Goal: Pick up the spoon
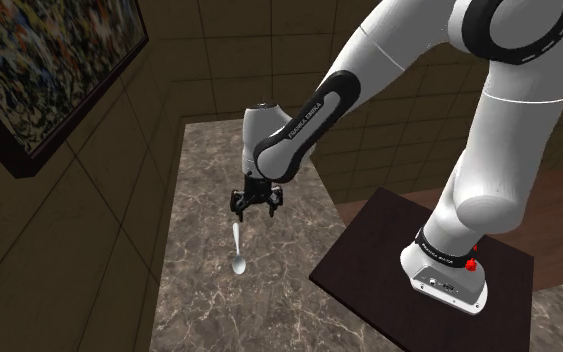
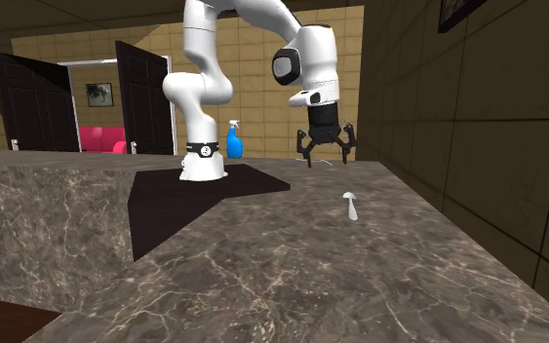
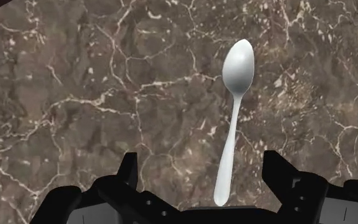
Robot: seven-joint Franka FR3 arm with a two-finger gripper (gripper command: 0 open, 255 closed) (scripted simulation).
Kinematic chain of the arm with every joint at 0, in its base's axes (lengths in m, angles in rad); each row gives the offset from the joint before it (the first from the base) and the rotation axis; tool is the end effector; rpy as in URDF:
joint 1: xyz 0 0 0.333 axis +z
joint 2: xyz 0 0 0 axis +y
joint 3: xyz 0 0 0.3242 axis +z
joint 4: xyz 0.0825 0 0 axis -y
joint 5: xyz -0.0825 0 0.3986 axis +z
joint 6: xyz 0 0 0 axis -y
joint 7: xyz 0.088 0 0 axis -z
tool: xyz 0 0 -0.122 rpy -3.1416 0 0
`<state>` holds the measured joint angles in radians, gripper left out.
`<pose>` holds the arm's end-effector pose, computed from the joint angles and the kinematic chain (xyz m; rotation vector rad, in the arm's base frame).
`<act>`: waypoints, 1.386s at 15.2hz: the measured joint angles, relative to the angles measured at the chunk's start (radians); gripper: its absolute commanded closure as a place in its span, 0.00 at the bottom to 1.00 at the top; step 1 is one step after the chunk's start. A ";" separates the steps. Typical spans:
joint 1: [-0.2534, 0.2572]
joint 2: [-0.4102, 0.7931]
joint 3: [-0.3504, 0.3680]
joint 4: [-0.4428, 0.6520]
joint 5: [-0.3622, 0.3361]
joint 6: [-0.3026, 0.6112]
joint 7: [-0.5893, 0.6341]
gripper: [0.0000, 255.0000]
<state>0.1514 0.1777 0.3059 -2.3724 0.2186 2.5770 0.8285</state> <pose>0.4672 0.2308 0.2372 -2.8666 0.8240 0.1187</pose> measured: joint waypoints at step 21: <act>0.090 0.370 -0.048 0.218 -0.061 0.170 0.137 1.00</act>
<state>0.2414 0.5480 0.2582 -2.1540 0.1575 2.7465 0.9656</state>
